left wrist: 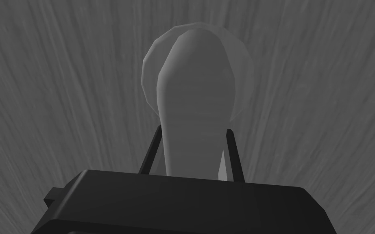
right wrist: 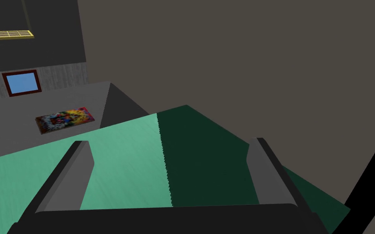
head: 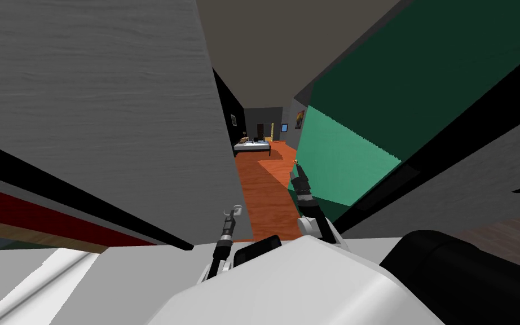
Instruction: Push the door open
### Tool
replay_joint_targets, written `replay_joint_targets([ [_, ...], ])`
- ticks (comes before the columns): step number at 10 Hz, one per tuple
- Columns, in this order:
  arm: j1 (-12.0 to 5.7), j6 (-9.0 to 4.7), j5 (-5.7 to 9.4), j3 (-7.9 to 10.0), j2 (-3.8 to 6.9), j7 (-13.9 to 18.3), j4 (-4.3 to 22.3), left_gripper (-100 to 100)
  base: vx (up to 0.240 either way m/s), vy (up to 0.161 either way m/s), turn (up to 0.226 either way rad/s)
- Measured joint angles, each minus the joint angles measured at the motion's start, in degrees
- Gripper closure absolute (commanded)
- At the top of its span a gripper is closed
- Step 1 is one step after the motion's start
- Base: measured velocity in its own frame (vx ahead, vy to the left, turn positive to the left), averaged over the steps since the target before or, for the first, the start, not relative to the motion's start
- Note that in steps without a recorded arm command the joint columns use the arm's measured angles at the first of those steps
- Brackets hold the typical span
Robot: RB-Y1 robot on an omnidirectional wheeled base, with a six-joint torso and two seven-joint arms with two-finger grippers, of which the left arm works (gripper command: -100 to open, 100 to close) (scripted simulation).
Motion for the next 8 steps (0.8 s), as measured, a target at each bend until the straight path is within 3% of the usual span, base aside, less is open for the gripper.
replay_joint_targets([
  [1, -0.6, -0.46, 0.23, 0.6, -0.16, -0.3, 0.9, 100, 0.195, -0.075, 0.039],
  [2, 0.41, 0.05, 0.35, 0.93, 0.07, -0.5, -0.7, 100, 0.159, -0.077, 0.048],
  [3, -0.74, -0.52, 0.69, 1.62, 0.29, -0.5, 0.6, 100, 0.144, -0.086, 0.057],
  [5, 0.04, 0.72, 1.07, 2.5, 0.58, -0.6, -1.2, 100, 0.11, -0.071, 0.046],
  [8, -2.27, -0.94, 1.84, 4.45, 0.08, -1.5, 2.8, 100, 0.129, -0.077, 0.069],
])
